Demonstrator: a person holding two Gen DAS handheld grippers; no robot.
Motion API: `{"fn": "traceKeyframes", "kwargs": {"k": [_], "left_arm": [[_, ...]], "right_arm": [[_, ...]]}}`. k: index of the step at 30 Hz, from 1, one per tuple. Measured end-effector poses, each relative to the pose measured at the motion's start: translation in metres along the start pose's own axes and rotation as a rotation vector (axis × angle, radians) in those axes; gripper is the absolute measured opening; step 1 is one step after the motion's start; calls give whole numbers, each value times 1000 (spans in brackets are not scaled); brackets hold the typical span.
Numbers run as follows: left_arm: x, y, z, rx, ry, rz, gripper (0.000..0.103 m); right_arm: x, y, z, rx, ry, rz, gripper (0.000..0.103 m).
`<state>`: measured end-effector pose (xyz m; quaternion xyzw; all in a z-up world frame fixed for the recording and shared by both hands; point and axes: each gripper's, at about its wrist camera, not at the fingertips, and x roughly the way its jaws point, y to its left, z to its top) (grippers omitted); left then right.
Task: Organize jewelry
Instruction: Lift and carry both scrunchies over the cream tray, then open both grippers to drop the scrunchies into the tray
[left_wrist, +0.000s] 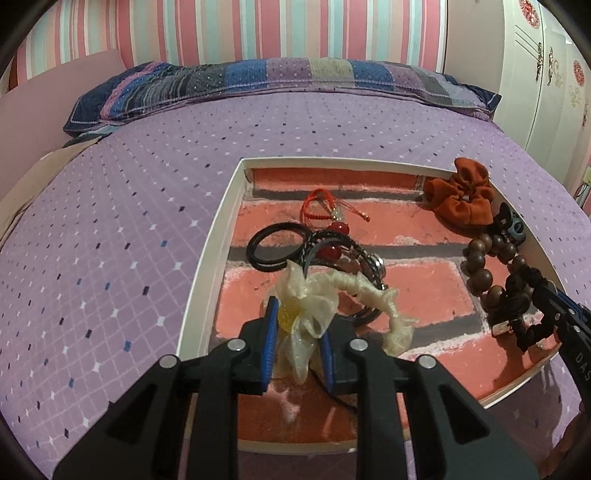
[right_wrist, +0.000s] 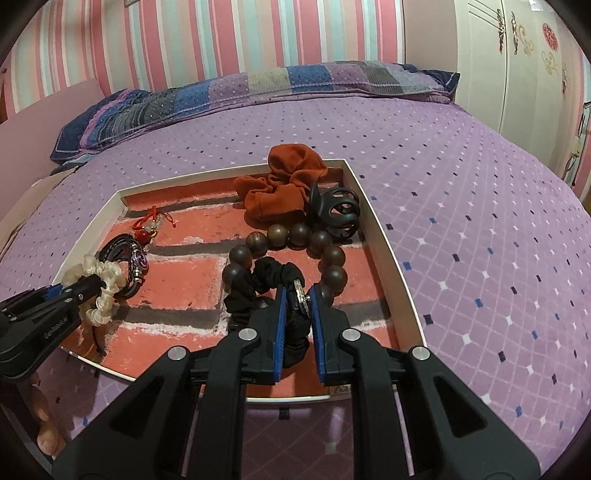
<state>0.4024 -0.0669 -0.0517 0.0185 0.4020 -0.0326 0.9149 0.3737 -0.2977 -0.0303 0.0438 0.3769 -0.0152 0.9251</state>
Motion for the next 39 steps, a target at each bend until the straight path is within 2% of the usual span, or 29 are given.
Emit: {"fn": "traceKeyframes", "kwargs": {"k": [16, 26, 28, 30, 34, 36, 38, 39], "left_arm": [[2, 4, -2, -22, -4, -20, 27], [2, 9, -2, -30, 6, -33, 30], [2, 8, -2, -28, 12, -37, 33], [0, 7, -2, -22, 9, -38, 39], [-13, 3, 0, -8, -11, -43, 47], [-21, 3, 1, -10, -24, -48, 58], [-32, 4, 4, -12, -43, -51, 63], [-39, 4, 5, -10, -51, -50, 66]], "right_arm": [[8, 6, -3, -32, 27, -23, 14], [13, 8, -1, -44, 61, -18, 19], [14, 7, -1, -42, 70, -14, 31], [15, 6, -1, -39, 83, -7, 49], [8, 6, 2, -44, 80, -9, 67], [1, 4, 4, -35, 62, -8, 83], [-10, 1, 10, -12, 36, -14, 93], [-13, 0, 12, -4, 27, -11, 95]]}}
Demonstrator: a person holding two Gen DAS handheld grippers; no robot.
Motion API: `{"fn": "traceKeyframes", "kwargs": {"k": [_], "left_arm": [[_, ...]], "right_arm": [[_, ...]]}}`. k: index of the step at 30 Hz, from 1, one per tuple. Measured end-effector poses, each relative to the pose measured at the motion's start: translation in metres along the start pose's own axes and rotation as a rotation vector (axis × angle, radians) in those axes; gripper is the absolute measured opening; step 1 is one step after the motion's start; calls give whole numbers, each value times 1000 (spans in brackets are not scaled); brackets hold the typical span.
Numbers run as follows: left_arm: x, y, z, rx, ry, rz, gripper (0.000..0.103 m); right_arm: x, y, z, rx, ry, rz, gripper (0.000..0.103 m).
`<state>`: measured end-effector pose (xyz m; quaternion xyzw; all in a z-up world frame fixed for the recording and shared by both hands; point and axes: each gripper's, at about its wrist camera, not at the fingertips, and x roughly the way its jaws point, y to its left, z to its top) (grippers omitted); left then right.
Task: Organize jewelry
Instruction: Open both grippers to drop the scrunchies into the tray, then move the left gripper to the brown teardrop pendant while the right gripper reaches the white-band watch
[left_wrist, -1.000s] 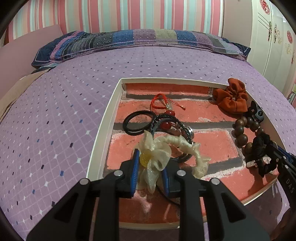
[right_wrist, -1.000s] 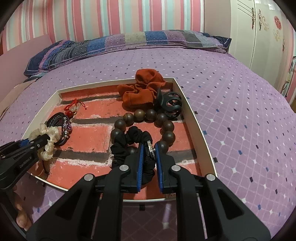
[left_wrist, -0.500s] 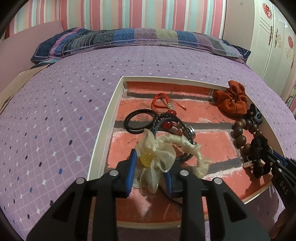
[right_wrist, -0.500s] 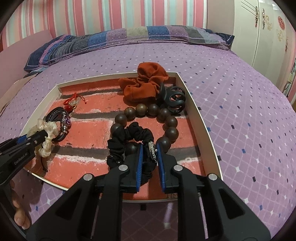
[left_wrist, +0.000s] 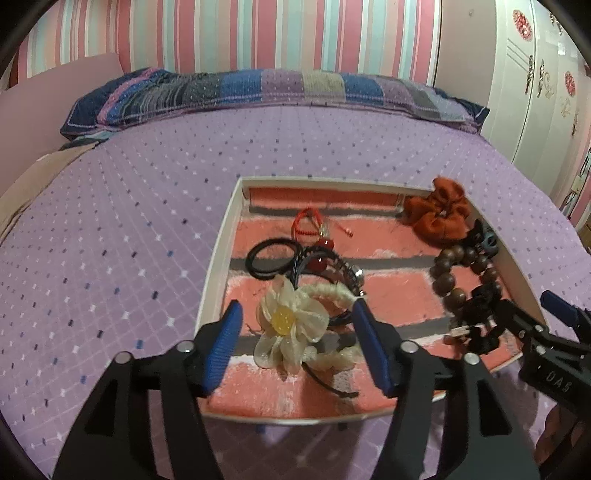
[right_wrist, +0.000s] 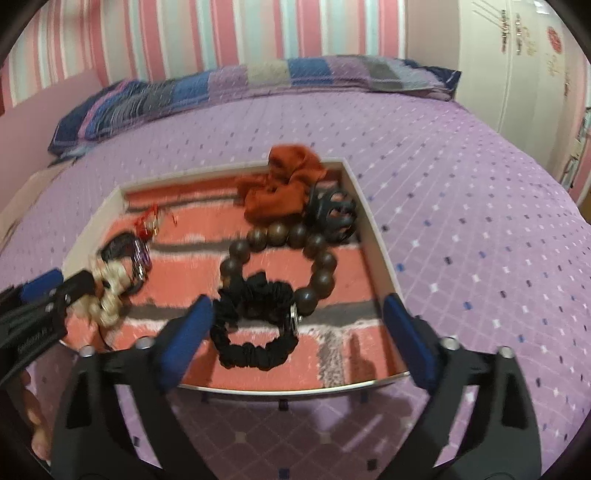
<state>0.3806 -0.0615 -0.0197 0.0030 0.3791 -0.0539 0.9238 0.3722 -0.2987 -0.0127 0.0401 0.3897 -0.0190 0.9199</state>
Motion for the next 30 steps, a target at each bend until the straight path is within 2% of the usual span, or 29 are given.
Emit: {"fn": "traceKeyframes", "kwargs": {"k": [5, 8, 11, 12, 22, 26, 30], "left_arm": [[-31, 7, 4, -4, -21, 2, 70], [-52, 14, 1, -11, -22, 2, 71], [-80, 23, -10, -16, -35, 42, 86], [-90, 26, -15, -18, -43, 56, 87], [-172, 31, -63, -27, -36, 73, 89], [-200, 19, -86, -10, -59, 71, 92], [-208, 1, -106, 5, -62, 40, 92]], "right_arm": [[-29, -7, 11, 43, -26, 43, 98], [-52, -7, 11, 29, -43, 30, 98], [-76, -6, 7, 1, -61, 16, 99], [-84, -6, 5, -5, -68, 14, 99], [-171, -38, -42, 4, -103, -10, 99], [-189, -57, -69, 17, -107, -26, 99], [-193, -69, -101, 31, -105, -50, 99]]}}
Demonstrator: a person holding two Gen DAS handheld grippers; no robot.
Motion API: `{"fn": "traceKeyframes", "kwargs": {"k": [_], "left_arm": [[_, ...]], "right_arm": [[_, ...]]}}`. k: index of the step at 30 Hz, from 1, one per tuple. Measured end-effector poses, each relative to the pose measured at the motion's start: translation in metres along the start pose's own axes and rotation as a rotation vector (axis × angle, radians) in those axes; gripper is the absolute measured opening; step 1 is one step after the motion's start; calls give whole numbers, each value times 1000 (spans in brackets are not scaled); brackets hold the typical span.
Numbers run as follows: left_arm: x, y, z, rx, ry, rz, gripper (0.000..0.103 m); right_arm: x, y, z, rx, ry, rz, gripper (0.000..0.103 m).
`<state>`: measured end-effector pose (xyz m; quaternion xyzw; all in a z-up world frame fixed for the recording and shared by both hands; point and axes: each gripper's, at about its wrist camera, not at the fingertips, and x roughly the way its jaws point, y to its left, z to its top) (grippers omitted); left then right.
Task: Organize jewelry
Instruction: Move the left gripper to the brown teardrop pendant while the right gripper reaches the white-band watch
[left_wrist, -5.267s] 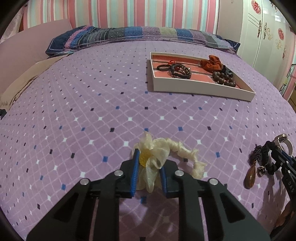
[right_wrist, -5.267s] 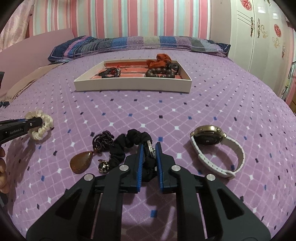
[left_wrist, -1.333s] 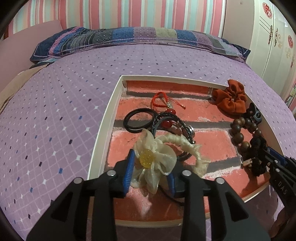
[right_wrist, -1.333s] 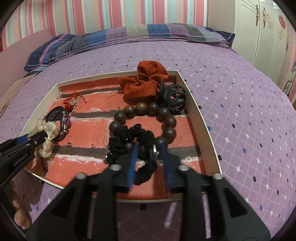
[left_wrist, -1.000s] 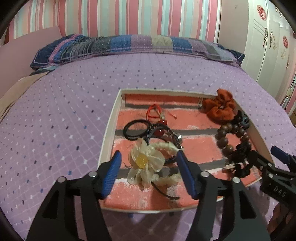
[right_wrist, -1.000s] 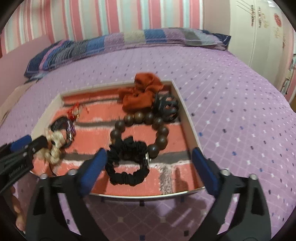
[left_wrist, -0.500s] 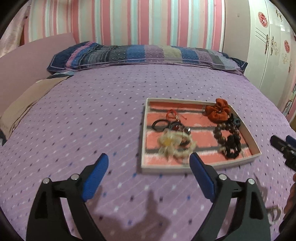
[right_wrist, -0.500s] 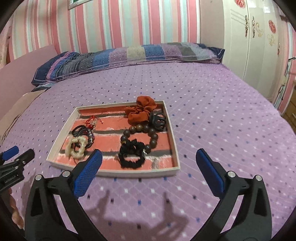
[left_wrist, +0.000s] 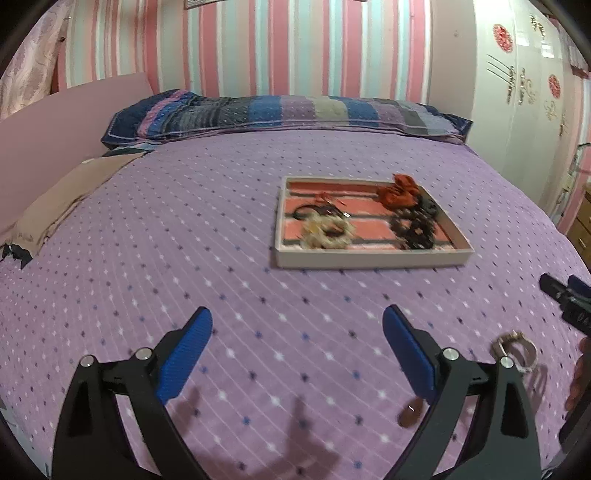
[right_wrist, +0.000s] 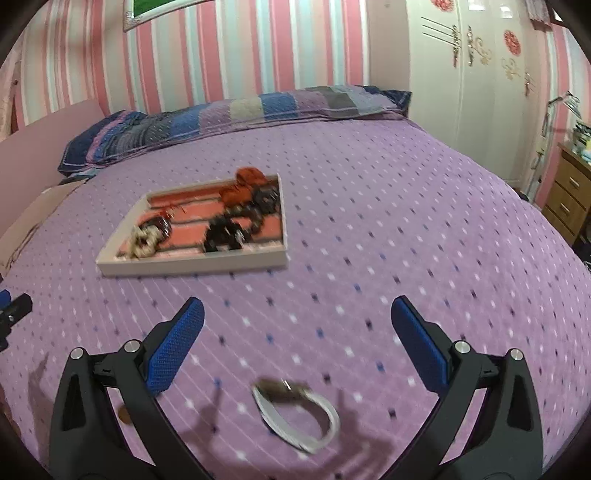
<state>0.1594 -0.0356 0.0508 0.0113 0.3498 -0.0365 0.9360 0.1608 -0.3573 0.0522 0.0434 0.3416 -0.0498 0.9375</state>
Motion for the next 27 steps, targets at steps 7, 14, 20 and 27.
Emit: {"fn": "traceKeyframes", "kwargs": {"k": [7, 14, 20, 27], "left_arm": [[9, -46, -40, 77, 26, -45, 92], [26, -76, -62, 113, 67, -76, 92], [40, -93, -73, 152, 82, -73, 92], [53, -99, -73, 135, 94, -105, 92]], "right_arm": [[5, -16, -48, -45, 9, -63, 99], [1, -20, -62, -98, 29, -55, 99], [5, -36, -71, -100, 52, -75, 99], [15, -60, -75, -8, 101, -32, 98]]}}
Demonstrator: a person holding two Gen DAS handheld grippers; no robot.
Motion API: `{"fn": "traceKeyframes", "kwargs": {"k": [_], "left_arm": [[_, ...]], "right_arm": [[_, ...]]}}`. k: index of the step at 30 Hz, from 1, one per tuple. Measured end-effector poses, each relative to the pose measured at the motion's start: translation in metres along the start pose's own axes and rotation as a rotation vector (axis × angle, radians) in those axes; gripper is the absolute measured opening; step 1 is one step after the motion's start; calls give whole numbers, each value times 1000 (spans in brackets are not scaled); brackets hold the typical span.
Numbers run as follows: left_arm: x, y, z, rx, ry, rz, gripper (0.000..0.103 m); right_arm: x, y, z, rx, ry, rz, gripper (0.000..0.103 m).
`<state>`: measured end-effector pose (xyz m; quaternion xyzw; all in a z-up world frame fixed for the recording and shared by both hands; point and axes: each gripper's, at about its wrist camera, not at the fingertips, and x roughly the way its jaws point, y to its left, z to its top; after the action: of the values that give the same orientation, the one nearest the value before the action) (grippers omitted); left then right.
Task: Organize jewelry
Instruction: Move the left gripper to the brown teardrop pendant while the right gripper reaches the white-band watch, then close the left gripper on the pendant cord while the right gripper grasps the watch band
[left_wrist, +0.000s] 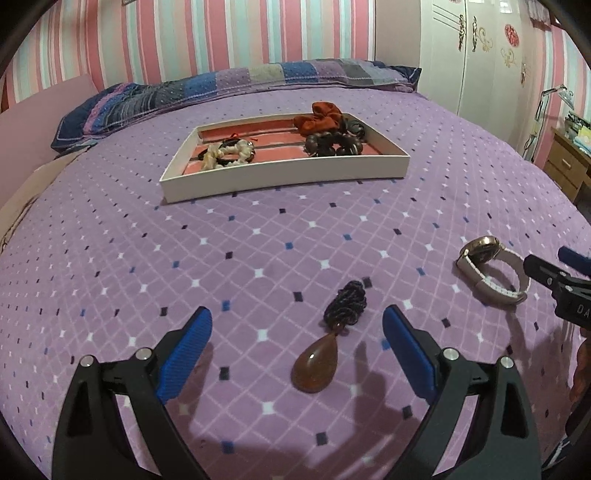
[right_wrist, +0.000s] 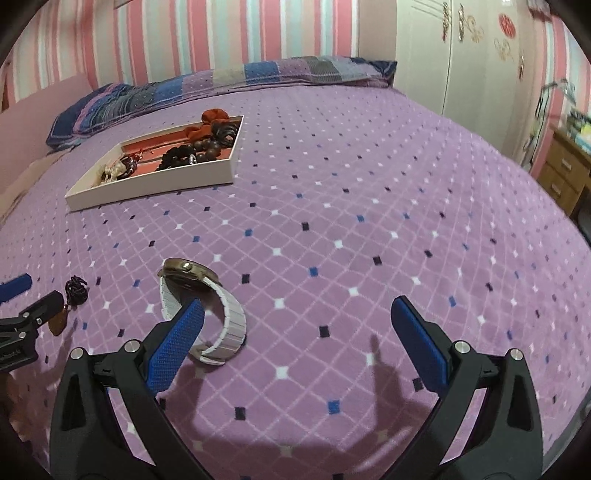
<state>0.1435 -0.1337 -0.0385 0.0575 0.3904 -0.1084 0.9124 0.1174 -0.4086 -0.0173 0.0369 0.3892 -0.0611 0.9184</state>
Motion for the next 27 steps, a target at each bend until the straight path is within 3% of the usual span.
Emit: {"fn": "traceKeyframes", "kwargs": {"k": [13, 17, 19, 21, 24, 27], "left_arm": [[19, -3, 2, 0, 11, -12, 91], [24, 1, 5, -12, 15, -31, 89], [24, 2, 6, -10, 15, -38, 81], [26, 0, 6, 1, 26, -59, 66], [26, -4, 5, 14, 30, -85, 54], [25, -11, 4, 46, 26, -96, 40]], "right_arm": [[15, 8, 3, 12, 24, -7, 97], [20, 10, 2, 13, 36, -1, 89], [23, 13, 1, 3, 49, 3, 83], [25, 16, 0, -5, 61, 7, 75], [27, 19, -2, -19, 65, 0, 66], [28, 20, -2, -16, 64, 2, 63]]}}
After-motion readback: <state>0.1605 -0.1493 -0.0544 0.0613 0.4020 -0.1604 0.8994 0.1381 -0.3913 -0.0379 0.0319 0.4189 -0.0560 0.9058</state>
